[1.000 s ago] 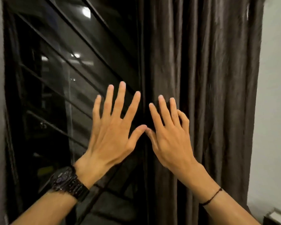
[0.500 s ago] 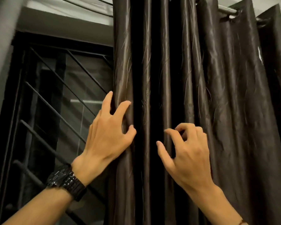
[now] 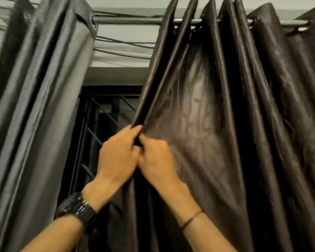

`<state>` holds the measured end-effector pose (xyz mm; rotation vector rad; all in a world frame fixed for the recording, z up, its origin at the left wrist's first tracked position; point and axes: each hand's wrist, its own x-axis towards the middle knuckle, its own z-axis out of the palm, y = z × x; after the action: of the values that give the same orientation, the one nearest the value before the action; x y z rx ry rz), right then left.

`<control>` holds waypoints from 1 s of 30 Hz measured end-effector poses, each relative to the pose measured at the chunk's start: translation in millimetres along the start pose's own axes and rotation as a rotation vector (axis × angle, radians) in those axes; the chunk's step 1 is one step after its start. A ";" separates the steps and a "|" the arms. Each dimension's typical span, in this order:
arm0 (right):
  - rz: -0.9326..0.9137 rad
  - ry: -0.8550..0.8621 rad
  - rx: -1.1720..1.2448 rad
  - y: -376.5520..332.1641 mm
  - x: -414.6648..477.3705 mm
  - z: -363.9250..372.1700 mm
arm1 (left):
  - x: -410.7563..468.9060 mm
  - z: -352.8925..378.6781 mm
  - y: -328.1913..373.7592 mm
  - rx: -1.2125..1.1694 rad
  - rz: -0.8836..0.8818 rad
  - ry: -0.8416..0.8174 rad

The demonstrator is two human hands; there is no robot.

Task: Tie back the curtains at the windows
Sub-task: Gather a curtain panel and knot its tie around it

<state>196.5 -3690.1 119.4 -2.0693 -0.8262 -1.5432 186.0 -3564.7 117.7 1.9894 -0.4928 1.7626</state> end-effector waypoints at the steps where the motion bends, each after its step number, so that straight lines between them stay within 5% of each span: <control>1: -0.054 -0.025 0.016 -20.8 15.1 16.9 | 1.6 -11.1 -17.7 -0.024 -0.060 0.042; 5: -0.209 -0.220 0.023 -82.3 59.2 55.6 | -0.5 -62.6 -76.9 -0.224 -0.284 0.116; 8: -0.207 -0.314 -0.012 -86.7 54.0 66.4 | -8.9 -74.4 -90.2 -0.268 -0.278 0.059; 10: -0.240 -0.294 -0.102 -76.1 28.7 57.9 | -14.1 -67.0 -87.1 -0.229 -0.187 -0.003; 12: -0.240 -0.090 -0.228 -62.2 -4.0 38.5 | -17.2 -56.8 -82.0 -0.182 -0.066 -0.039; 15: 0.003 0.356 -0.314 -38.3 -47.2 -6.9 | -16.2 -38.4 -74.3 -0.179 -0.007 -0.071; 18: 0.375 0.365 -0.414 -4.3 -62.6 -36.6 | -13.1 -19.7 -63.5 -0.210 -0.079 -0.158; 20: 0.465 0.293 -0.380 11.6 -63.7 -47.7 | -12.1 -13.6 -50.9 -0.219 -0.103 -0.137; 26: 0.244 0.348 -0.254 17.5 -40.9 -31.7 | -10.7 -19.4 -33.4 -0.321 -0.099 -0.107; 30: 0.079 0.215 -0.047 -47.0 -0.4 36.0 | -1.4 -32.3 -49.5 -0.411 -0.162 -0.087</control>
<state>189.6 -3632.4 108.0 -1.9012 -0.6278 -1.7190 185.2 -3505.6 115.1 1.7633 -0.6445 1.3542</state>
